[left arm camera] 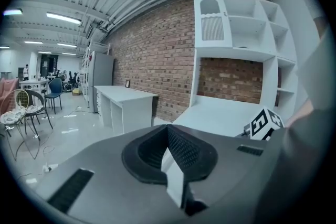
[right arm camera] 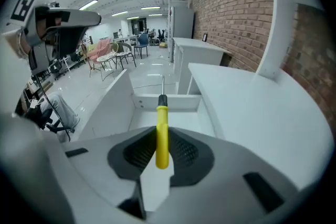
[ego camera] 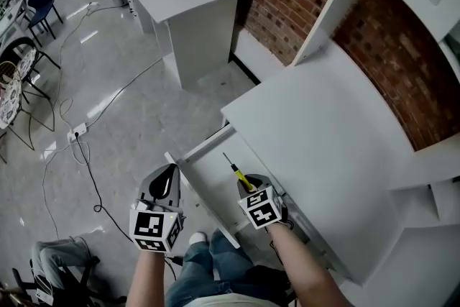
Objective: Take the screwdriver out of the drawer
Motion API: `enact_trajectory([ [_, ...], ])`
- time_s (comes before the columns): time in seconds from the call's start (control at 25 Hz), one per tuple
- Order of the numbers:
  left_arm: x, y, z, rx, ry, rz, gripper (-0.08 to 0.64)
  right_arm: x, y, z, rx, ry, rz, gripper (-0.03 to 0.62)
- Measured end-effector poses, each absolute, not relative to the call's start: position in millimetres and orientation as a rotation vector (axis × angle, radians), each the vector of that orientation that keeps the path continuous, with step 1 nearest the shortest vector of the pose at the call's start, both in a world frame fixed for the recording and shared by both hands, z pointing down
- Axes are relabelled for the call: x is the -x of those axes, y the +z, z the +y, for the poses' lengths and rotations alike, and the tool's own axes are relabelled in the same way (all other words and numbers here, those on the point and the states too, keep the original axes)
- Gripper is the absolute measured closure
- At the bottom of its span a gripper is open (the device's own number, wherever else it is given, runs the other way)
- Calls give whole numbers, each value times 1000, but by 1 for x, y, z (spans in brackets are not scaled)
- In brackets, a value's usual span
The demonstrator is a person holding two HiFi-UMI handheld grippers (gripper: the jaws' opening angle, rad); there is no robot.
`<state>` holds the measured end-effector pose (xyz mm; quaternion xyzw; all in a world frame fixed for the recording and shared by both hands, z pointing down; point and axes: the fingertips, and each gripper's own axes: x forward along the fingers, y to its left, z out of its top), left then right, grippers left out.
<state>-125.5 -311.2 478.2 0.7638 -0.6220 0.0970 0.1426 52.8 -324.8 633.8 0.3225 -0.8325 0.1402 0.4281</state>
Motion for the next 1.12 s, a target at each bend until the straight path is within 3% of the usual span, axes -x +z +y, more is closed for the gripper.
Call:
enact_trajectory([
  [0.48,83,462,-328,-2293,285,-1755,552,-149,556,-378,-1094,337,-2124,514],
  [0.76,74,466,-333,-2285,327,-1737,552,-201,578,-402,-1193,413,-2037,514],
  [1.12,77,471,-337,-2271,359,-1749,552,-209,610,-415,-1163,463,-1977,512],
])
